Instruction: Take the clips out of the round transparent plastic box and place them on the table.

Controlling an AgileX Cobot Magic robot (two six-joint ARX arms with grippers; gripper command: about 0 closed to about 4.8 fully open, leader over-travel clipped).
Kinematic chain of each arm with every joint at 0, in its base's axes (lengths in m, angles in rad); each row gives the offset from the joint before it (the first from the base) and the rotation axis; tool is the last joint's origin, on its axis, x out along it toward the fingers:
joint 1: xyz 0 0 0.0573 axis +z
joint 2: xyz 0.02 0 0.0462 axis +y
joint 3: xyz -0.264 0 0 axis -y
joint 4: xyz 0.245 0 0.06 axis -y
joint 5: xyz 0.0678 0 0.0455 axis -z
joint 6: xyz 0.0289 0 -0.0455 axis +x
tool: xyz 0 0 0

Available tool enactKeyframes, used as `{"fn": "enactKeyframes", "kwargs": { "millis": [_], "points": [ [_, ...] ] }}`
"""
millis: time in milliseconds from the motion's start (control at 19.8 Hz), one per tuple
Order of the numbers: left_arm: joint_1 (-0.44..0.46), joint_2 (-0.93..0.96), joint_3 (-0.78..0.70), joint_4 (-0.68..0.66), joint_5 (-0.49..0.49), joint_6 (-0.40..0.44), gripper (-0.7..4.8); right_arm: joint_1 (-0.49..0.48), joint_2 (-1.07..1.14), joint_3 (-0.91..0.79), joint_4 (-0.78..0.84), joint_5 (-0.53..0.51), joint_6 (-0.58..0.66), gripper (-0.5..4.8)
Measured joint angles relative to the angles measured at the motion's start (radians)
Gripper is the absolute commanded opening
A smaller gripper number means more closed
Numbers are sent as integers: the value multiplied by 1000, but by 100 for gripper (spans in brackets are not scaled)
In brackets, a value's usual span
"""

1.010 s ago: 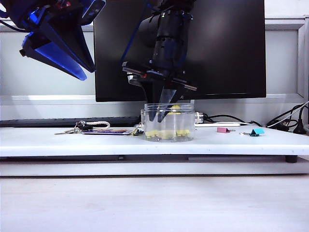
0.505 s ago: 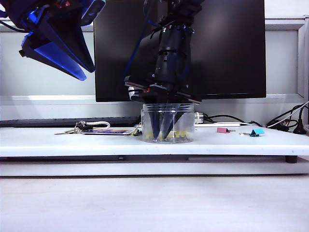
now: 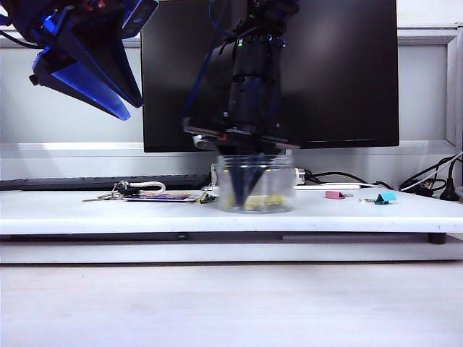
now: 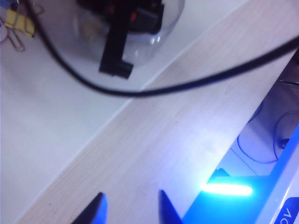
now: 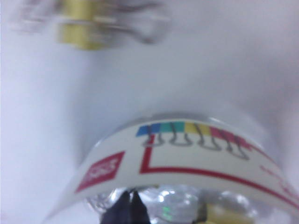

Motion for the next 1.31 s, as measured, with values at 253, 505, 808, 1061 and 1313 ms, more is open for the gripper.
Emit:
{"fn": "enactKeyframes", "kwargs": {
  "millis": [253, 505, 808, 1061, 1313],
  "points": [
    [0, 0, 0, 0, 0, 2, 152, -8, -13, -6, -43, 145, 0, -1],
    [0, 0, 0, 1, 0, 3, 152, -12, -26, -12, -49, 144, 0, 44],
    [0, 0, 0, 0, 0, 3, 152, -13, -26, -12, -43, 118, 16, 54],
    [0, 0, 0, -1, 0, 3, 152, -13, -26, -13, -20, 118, 27, 55],
    [0, 0, 0, -7, 1, 3, 152, -13, -3, -9, -13, 101, 61, 54]
  ]
}}
